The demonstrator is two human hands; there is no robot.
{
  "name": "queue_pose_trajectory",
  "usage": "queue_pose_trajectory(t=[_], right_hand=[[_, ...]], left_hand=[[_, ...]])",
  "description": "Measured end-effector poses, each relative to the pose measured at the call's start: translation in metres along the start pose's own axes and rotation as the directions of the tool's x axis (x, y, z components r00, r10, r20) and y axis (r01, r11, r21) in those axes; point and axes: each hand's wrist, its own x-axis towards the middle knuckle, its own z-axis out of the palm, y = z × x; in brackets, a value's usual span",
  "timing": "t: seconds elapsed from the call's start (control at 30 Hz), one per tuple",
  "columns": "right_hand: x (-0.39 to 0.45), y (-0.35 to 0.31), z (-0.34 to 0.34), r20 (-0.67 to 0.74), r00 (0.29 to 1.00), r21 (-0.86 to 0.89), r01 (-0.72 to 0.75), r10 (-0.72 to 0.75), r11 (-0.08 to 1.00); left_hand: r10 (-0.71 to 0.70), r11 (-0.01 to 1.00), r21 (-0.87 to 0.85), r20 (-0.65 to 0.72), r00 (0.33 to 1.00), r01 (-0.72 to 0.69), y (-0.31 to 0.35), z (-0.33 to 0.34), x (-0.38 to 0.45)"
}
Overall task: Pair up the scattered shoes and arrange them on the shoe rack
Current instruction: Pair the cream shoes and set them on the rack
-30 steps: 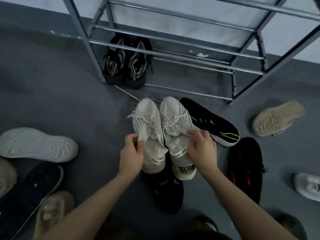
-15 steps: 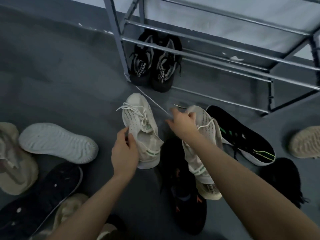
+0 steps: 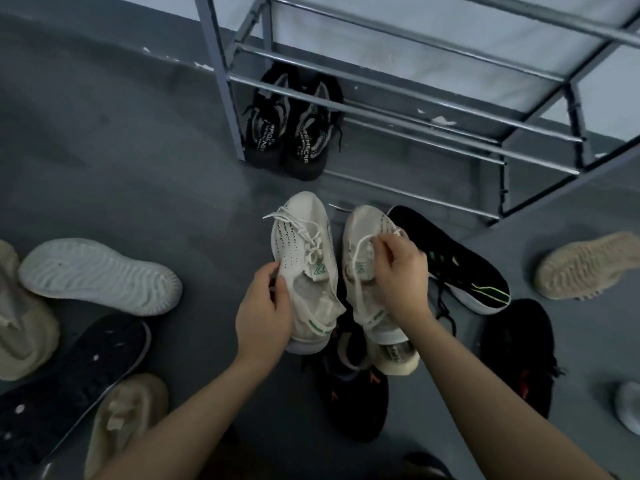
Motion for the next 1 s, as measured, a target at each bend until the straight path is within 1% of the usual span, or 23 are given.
queue_pose_trajectory(t=[0.07, 0.13, 0.2, 0.27, 0.3, 0.37, 0.47, 0.57, 0.6, 0.67, 0.73, 0.77, 0.83, 0.93, 1.0], right_hand=[[-0.007, 0.010, -0.007, 0.057, 0.990, -0.089, -0.122, 0.127, 0.988], [-0.013, 0.019, -0.017, 0.130, 0.960, -0.118, -0.233, 0.247, 0.965], [-0.019, 0.028, -0.022, 0.194, 0.923, -0.143, -0.309, 0.332, 0.940], [-0.024, 0.036, -0.023, 0.265, 0.883, -0.167, -0.354, 0.388, 0.920], [-0.026, 0.038, -0.024, 0.296, 0.870, -0.164, -0.360, 0.393, 0.919], [-0.029, 0.038, -0.025, 0.305, 0.883, -0.147, -0.327, 0.357, 0.934], [-0.036, 0.035, -0.030, 0.233, 0.939, -0.109, -0.235, 0.254, 0.966], [-0.050, 0.032, -0.036, 0.192, 0.964, -0.116, -0.164, 0.184, 0.980], [-0.057, 0.031, -0.038, 0.187, 0.973, -0.156, -0.105, 0.134, 0.982], [-0.070, 0.029, -0.040, 0.234, 0.971, -0.250, 0.021, 0.040, 0.968], [-0.079, 0.028, -0.041, 0.308, 0.951, -0.335, 0.073, 0.036, 0.940], [-0.081, 0.027, -0.041, 0.327, 0.944, -0.374, 0.081, 0.049, 0.924], [-0.082, 0.027, -0.040, 0.312, 0.948, -0.425, 0.082, 0.061, 0.901], [-0.088, 0.022, -0.039, 0.261, 0.963, -0.419, 0.044, 0.074, 0.907], [-0.093, 0.019, -0.037, 0.221, 0.968, -0.423, -0.019, 0.123, 0.906]], left_hand=[[0.012, 1.000, 0.004, 0.007, 1.000, -0.012, 0.004, 0.005, -0.003], [0.024, 0.999, 0.034, 0.042, 0.999, -0.025, 0.009, 0.013, -0.002], [0.031, 0.994, 0.103, 0.113, 0.993, -0.042, 0.010, 0.021, 0.003], [-0.011, 0.985, 0.168, 0.209, 0.978, -0.025, 0.009, 0.026, 0.009], [-0.042, 0.984, 0.178, 0.257, 0.966, -0.005, 0.007, 0.026, 0.011], [-0.076, 0.983, 0.183, 0.348, 0.934, 0.012, 0.002, 0.024, 0.012], [-0.066, 0.984, 0.177, 0.470, 0.880, -0.021, 0.004, 0.018, 0.004], [-0.023, 0.969, 0.222, 0.521, 0.853, -0.110, 0.009, 0.014, -0.007], [-0.005, 0.952, 0.263, 0.526, 0.851, -0.157, 0.011, 0.013, -0.011], [0.028, 0.912, 0.336, 0.520, 0.854, -0.234, 0.009, 0.014, -0.016], [0.036, 0.911, 0.341, 0.497, 0.867, -0.233, 0.003, 0.015, -0.018], [0.034, 0.917, 0.332, 0.487, 0.873, -0.222, 0.002, 0.015, -0.019], [0.048, 0.925, 0.314, 0.467, 0.883, -0.216, 0.002, 0.014, -0.020], [0.072, 0.927, 0.310, 0.406, 0.911, -0.212, 0.006, 0.012, -0.021], [0.052, 0.929, 0.322, 0.371, 0.927, -0.181, 0.008, 0.013, -0.020]])
